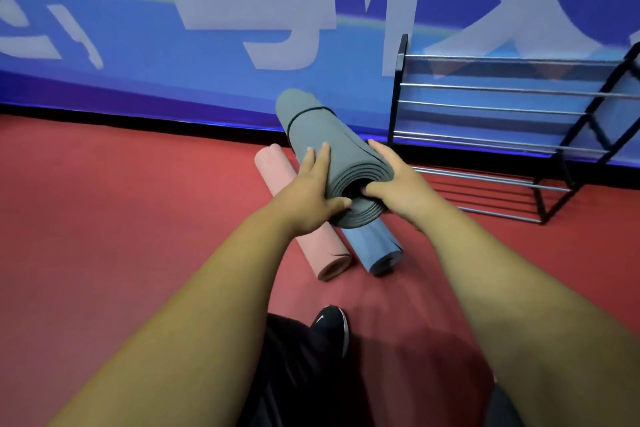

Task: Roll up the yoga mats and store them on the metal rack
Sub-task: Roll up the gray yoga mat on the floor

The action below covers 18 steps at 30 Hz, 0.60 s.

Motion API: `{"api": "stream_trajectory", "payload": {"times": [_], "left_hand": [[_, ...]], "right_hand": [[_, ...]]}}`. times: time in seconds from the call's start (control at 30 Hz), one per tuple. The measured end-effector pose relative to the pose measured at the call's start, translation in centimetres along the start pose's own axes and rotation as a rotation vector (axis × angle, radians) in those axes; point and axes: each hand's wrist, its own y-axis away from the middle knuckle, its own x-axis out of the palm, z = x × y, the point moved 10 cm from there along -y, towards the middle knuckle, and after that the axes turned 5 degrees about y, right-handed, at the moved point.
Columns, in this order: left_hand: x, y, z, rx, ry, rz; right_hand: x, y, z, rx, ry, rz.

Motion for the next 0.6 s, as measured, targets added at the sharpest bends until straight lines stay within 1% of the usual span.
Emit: {"api": "stream_trajectory", "payload": {"times": [0.07, 0.13, 0.2, 0.27, 0.4, 0.47, 0.6], "left_hand": [[2.8, -1.2, 2.2, -0.084, -0.117, 0.136], [5.5, -1.4, 3.7, -0.155, -0.193, 0.295], [6.6, -1.3, 5.4, -0.245, -0.271, 0.372], [6.4, -1.5, 6.8, -0.306, -0.374, 0.392], [6.5, -1.3, 9.3, -0.385, -0.496, 0.456], [6.5, -1.1, 9.5, -0.407, -0.493, 0.463], [6.0, -0.6, 7.3, -0.359, -0.428, 0.408]], "right_hand": [[2.0, -1.3, -4.2, 0.142, 0.122, 0.021], [3.7, -2.4, -8.9, 0.288, 0.135, 0.037], [4.3, -3.6, -11.4, 0.312, 0.176, 0.039], [4.3, -4.5, -12.1, 0.279, 0.264, 0.045], [4.3, -2.9, -11.1, 0.291, 0.268, 0.087], [4.3, -2.1, -11.1, 0.292, 0.276, 0.111], [4.3, -0.4, -11.2, 0.307, 0.317, 0.160]]}}
